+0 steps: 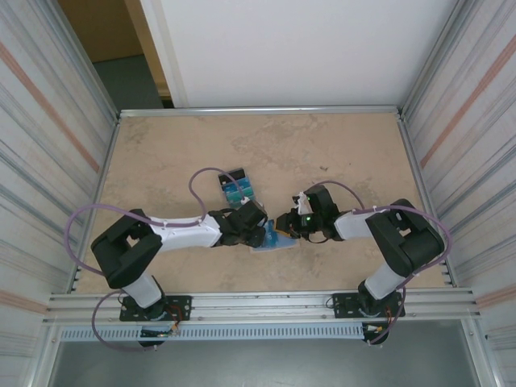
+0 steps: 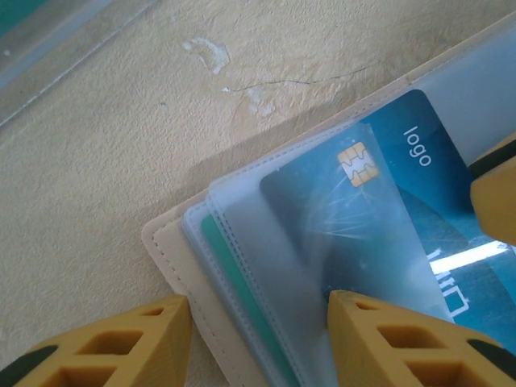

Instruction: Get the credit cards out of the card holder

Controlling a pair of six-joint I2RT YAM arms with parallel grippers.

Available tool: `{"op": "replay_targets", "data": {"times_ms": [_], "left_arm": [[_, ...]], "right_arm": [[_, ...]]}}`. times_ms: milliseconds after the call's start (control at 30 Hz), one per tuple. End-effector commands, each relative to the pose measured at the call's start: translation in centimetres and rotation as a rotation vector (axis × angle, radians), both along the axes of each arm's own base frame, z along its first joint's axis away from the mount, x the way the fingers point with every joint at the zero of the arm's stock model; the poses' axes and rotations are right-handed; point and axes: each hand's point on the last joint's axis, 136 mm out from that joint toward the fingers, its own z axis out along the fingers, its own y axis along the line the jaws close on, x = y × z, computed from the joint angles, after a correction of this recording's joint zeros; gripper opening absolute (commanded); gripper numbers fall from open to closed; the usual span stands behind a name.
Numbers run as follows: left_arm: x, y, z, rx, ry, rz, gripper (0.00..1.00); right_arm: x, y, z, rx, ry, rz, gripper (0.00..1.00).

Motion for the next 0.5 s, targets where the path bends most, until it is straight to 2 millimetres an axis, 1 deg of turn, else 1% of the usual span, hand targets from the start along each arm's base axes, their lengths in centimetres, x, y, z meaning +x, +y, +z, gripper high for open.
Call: {"op": "replay_targets", "data": {"times_ms": [0,133,233,367,467], "left_arm": [[-1.0,0.7,-1.9,0.056,0.061,-0.022,0.48],[-1.0,0.5,-1.8,0.048,0.061,-0.023,0.47],[-1.0,0.4,-1.5,0.043,0.058,-0.022,0.47],[-0.9,0.6,-1.3,0.043,0.053,-0.016,0.47],[-1.0,0.8,-1.2,0.046,0.049,-0.012,0.47]], "right_arm": [[-0.2,0.8,0.8,0.066,-0.002,0.032,0.21],[-0.2,0.9,0.5,0.07,0.003,0.035,0.21],[-0.1,0.9,0.2,0.063,0.007,0.032,0.18],[-0.1,0.6,-0.1,0.042,0.008,0.023,0.1],[0.0,-0.1,-0.4,-0.012,0.002,0.015,0.04]]}}
